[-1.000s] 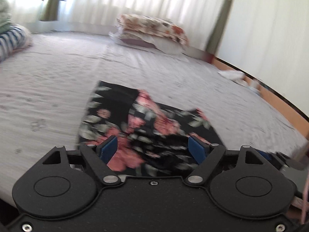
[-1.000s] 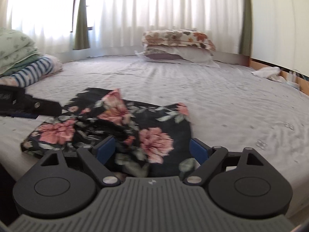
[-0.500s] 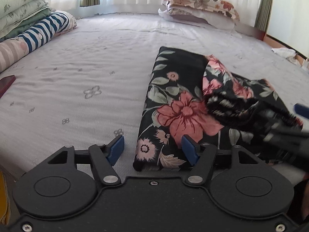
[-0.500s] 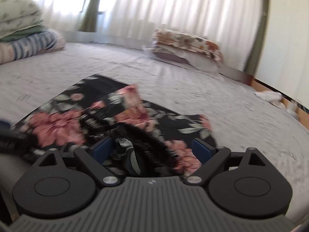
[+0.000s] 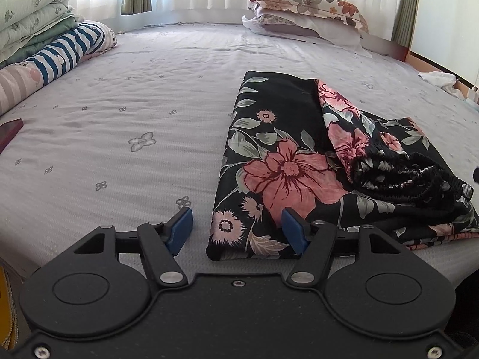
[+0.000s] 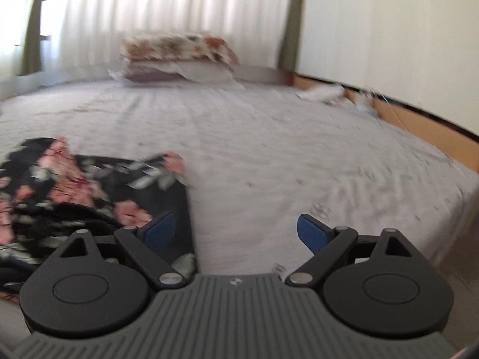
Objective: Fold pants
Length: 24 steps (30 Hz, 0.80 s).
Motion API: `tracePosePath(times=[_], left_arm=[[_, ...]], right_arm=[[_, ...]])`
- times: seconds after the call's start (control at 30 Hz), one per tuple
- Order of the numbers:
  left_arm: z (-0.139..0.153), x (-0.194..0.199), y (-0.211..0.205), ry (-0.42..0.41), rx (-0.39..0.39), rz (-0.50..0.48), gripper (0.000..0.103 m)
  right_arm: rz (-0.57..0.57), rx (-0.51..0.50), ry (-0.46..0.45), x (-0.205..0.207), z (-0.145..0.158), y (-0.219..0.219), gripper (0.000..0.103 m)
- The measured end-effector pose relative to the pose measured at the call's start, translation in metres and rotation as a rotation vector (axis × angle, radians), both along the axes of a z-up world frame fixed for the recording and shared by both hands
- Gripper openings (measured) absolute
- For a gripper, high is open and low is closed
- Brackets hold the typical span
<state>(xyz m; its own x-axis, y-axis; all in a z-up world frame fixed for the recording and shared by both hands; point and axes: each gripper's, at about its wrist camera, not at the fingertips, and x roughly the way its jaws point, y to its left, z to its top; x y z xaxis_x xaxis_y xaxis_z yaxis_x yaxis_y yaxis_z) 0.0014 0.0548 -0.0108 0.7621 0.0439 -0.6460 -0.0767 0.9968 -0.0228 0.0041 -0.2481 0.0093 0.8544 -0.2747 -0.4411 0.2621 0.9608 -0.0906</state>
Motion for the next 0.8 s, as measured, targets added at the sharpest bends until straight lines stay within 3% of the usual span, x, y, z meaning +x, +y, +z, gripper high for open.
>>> tracePosePath(times=[0.1,0.17,0.3,0.4,0.5,0.67,0.8], left_arm=[[0.000,-0.001,0.000,-0.001,0.000,-0.003,0.065],[0.000,-0.001,0.000,-0.001,0.000,-0.002,0.065],[-0.001,-0.003,0.001,-0.002,-0.004,-0.001,0.066],[-0.001,-0.003,0.002,-0.004,-0.004,-0.004,0.066],[-0.003,-0.004,0.005,-0.006,-0.003,-0.006,0.066],[-0.003,-0.004,0.005,-0.006,-0.003,-0.006,0.070],[-0.005,-0.005,0.006,-0.007,0.009,-0.016,0.072]], right_arm=[[0.213,-0.045,-0.054,-0.010,0.011,0.032,0.097],[0.337,-0.069,-0.045,-0.009,0.011,0.056,0.100],[0.425,-0.187,0.026,0.008,-0.006,0.099,0.100],[0.402,-0.277,0.065,0.023,-0.021,0.116,0.100],[0.326,-0.270,0.083,0.037,-0.025,0.107,0.100],[0.112,-0.169,0.106,0.052,-0.022,0.057,0.100],[0.013,0.000,0.124,0.054,-0.018,0.009,0.101]])
